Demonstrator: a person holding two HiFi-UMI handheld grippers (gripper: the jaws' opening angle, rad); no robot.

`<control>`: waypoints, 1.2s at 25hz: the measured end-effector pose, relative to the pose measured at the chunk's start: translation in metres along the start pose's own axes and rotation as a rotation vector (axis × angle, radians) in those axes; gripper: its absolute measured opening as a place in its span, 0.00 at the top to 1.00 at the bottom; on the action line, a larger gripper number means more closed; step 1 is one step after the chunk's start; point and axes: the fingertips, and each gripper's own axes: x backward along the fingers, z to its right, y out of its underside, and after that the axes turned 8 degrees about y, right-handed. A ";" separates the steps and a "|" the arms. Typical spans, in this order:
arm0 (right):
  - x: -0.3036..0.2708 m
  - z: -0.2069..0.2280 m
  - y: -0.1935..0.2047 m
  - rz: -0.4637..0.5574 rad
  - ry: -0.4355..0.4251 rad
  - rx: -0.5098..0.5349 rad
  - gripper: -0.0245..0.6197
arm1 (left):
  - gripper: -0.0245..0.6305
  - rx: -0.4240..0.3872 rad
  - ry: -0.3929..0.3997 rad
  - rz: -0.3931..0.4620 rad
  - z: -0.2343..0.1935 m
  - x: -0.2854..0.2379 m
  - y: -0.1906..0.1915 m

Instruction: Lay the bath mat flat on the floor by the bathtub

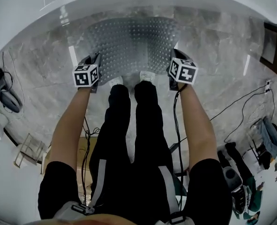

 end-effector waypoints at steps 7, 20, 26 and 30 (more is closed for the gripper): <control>-0.060 0.008 -0.003 0.029 -0.006 0.012 0.95 | 0.93 0.010 -0.039 0.005 -0.043 -0.055 -0.007; -0.159 0.004 0.012 -0.003 0.085 0.250 0.95 | 0.93 0.047 -0.154 -0.073 -0.121 -0.117 0.031; -0.214 0.040 0.019 -0.025 0.187 0.308 0.95 | 0.93 0.004 -0.212 -0.168 -0.154 -0.148 0.052; -0.248 0.074 0.038 -0.050 0.282 0.293 0.95 | 0.93 0.023 -0.249 -0.199 -0.185 -0.166 0.071</control>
